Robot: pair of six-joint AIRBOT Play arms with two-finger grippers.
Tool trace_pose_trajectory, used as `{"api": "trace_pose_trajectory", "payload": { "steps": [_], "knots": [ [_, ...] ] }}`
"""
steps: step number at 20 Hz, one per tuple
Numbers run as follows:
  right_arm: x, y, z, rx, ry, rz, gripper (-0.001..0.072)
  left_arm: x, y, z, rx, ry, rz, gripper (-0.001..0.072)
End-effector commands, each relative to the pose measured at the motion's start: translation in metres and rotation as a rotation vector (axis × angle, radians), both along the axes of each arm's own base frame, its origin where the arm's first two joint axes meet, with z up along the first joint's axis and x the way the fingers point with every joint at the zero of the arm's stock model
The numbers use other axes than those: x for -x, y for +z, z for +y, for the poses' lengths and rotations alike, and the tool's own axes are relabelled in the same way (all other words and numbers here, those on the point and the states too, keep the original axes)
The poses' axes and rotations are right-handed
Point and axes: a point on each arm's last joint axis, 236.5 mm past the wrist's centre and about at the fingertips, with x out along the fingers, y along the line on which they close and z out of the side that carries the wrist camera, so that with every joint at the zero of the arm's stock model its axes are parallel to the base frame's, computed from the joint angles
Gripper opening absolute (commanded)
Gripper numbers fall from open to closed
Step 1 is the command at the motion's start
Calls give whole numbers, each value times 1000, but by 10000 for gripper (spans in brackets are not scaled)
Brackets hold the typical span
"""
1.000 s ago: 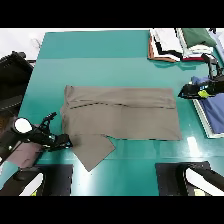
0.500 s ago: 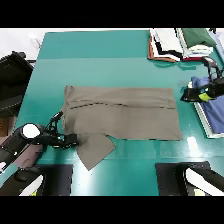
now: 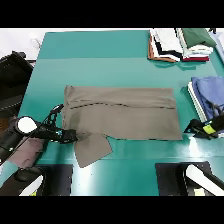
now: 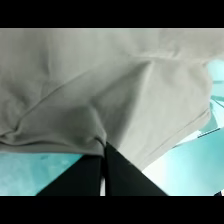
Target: Fold the shirts.
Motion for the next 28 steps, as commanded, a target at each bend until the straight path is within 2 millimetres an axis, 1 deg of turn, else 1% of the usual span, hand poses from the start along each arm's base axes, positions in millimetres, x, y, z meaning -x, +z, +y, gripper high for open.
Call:
{"api": "trace_pose_trajectory", "payload": {
  "steps": [1,2,3,4,6,8,9,10,12,15,16,17,18,20,21,23,25,27,28],
  "knots": [
    [11,-21,35,-250,-132,12,549,-3,2,2,-10,-6,-13,21],
    [10,-25,42,-276,-130,17,548,-2,2,2,-10,-6,-12,21],
    [9,-30,46,-275,-111,23,530,-2,2,2,-12,-8,-11,21],
    [7,-32,51,-268,-83,25,463,-1,2,3,-15,-11,-9,21],
    [1,-33,58,-235,-16,1,438,5,1,4,-26,-44,3,20],
    [-9,-28,62,-185,40,-61,123,14,3,7,-38,-70,29,19],
    [-14,-23,63,-162,61,-97,48,18,7,8,-41,-81,26,19],
    [-16,-17,64,-143,80,-123,17,20,12,11,-50,-80,10,19],
    [-14,-1,61,-100,128,-156,17,30,24,18,-65,-54,-6,19],
    [-4,27,44,13,169,-182,16,58,39,22,-59,-73,13,20],
    [-3,35,37,55,181,-200,16,62,41,22,-58,-71,18,20],
    [-6,42,35,75,183,-226,16,60,43,22,-58,-72,13,20],
    [-10,48,34,84,180,-252,16,54,45,21,-55,-66,-5,20],
    [-26,60,30,93,173,-293,16,27,54,18,-49,-44,-95,20],
    [-37,64,28,101,188,-303,16,7,60,21,-68,-31,-148,20],
    [-61,69,32,95,239,-309,16,-34,68,32,-140,-10,-241,21],
    [-93,70,38,96,267,-324,17,-73,73,40,-206,-2,-298,21],
    [-125,69,41,93,269,-328,16,-110,71,49,-281,-3,-321,21],
    [-140,67,44,87,278,-321,16,-125,69,52,-312,-10,-319,21]
  ]
}}
